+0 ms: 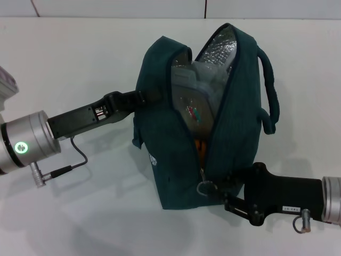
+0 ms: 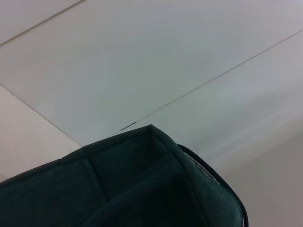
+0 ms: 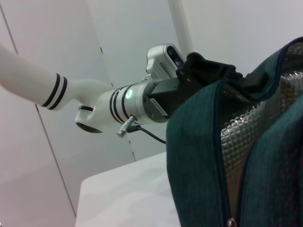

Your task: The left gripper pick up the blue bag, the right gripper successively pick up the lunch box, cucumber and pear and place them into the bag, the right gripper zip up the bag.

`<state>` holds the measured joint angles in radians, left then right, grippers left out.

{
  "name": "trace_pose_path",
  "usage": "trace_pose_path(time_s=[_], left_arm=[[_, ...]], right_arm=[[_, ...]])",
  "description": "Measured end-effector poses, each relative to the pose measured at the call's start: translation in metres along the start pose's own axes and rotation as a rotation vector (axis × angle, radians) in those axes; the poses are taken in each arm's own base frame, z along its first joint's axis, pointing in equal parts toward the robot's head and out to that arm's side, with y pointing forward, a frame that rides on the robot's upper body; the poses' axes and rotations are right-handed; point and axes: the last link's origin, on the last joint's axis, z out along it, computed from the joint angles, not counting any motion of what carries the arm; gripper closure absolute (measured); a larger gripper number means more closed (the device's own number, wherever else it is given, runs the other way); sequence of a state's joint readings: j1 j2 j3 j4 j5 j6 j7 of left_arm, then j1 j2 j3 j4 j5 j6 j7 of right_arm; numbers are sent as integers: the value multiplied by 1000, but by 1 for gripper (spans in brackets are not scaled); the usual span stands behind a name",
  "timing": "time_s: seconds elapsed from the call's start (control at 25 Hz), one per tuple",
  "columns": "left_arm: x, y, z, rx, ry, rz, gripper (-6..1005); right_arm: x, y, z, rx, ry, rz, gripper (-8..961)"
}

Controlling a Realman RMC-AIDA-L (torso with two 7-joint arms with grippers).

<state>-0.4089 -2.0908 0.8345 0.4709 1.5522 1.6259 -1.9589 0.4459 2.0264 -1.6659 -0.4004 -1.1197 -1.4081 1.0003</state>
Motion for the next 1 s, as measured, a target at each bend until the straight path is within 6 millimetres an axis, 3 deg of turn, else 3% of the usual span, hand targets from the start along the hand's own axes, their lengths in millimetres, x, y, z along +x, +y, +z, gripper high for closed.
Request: trace_pose_path(time_s=[0.6, 1.0], left_arm=[[2, 1, 1, -3, 1, 5, 951], [3, 0, -2, 5, 1, 18, 951]], right_arm=[[-1, -7, 9, 36, 25, -16, 927], [-8, -3, 3, -2, -21, -35, 946]])
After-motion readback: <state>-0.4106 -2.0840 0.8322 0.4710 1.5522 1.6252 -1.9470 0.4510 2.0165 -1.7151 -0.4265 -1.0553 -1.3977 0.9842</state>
